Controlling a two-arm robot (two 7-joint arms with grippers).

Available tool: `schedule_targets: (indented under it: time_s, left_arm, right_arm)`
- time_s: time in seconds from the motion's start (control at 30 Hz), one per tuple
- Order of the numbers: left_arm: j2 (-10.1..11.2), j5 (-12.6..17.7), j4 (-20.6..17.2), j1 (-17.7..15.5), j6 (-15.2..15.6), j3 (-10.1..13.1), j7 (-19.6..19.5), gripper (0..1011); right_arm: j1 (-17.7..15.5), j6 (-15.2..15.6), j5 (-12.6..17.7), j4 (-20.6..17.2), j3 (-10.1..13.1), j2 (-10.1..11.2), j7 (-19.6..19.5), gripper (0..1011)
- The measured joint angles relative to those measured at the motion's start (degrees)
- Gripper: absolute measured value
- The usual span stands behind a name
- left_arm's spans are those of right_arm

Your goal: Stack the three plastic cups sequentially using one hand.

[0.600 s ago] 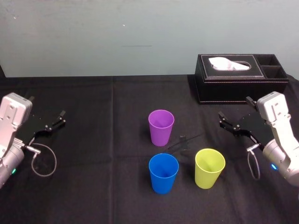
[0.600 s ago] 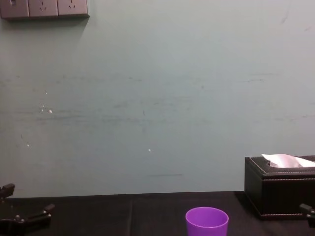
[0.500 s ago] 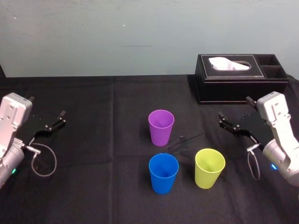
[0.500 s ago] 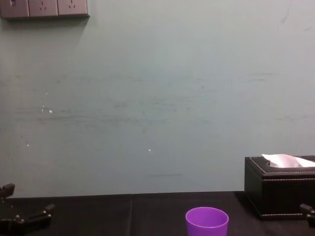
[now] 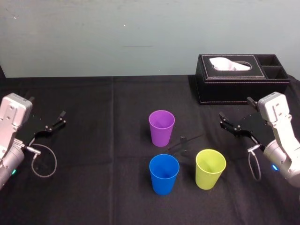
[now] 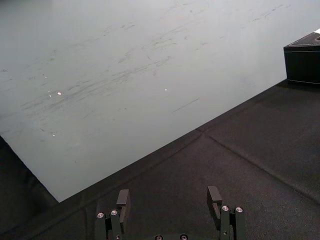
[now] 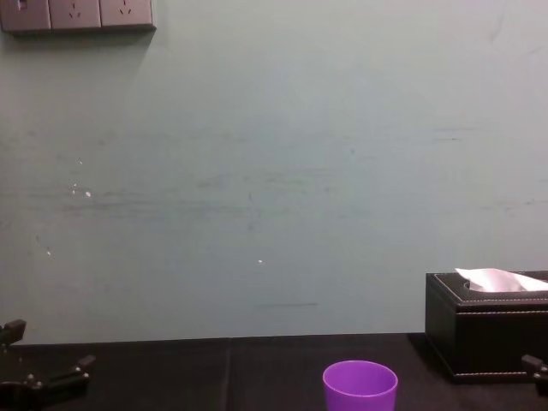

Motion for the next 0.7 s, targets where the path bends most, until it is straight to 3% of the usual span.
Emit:
schedule_targets:
  time_s: [0.7]
  left_arm:
    - [0.0,0.0,0.0,0.0,0.0,0.0,0.0,1010]
  right_arm:
    - [0.0,0.0,0.0,0.0,0.0,0.0,0.0,1003]
